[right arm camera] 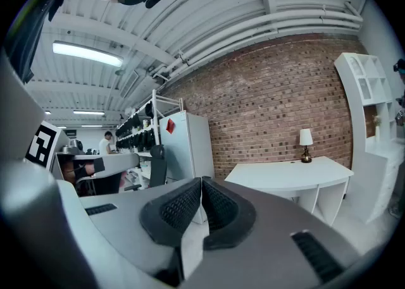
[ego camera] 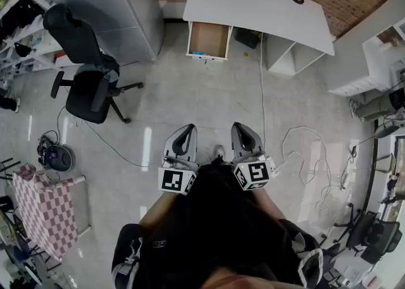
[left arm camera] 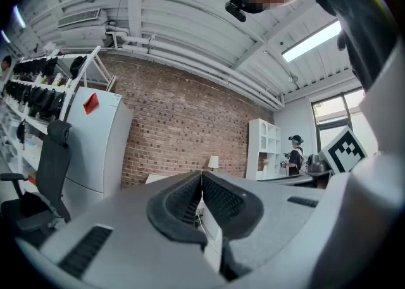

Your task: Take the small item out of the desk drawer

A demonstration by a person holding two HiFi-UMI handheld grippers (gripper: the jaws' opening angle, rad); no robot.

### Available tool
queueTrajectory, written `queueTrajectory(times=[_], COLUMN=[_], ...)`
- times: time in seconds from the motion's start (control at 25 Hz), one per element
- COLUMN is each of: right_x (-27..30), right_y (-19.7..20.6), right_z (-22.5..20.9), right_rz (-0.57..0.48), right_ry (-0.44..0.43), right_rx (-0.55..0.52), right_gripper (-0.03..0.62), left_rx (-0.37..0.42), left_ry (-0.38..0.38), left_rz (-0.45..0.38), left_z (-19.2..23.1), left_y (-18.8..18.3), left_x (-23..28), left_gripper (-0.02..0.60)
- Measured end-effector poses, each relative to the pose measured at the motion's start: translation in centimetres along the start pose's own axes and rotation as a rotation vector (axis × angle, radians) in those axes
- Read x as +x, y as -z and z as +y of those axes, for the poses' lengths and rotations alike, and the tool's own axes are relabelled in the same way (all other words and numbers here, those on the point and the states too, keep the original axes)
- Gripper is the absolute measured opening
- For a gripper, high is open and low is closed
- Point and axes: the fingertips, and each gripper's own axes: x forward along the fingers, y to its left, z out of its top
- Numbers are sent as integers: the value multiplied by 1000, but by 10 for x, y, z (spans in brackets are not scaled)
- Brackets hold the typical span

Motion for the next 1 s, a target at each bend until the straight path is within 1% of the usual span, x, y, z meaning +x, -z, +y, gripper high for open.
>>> queueTrajectory(times=[0.32, 0.6, 0.76, 1.0], right_x=[1, 3, 1, -8], right_y=[0, 0, -4, -2], right_z=[-4, -18, -35, -75], right_rz=[-1, -11, -35, -34], right_ry=[-15, -39, -52, -71], right_rx=[9, 32, 56, 44], right_gripper=[28, 28, 27, 28], left_rx=[6, 4, 9, 7], left_ry=[-11, -13, -17, -10], left_rz=[7, 18, 27, 30], left_z=[-4, -12, -25, -57], left_y=[1, 5, 9, 15], left_x=[3, 16, 29, 60], left_gripper=[9, 9, 9, 9])
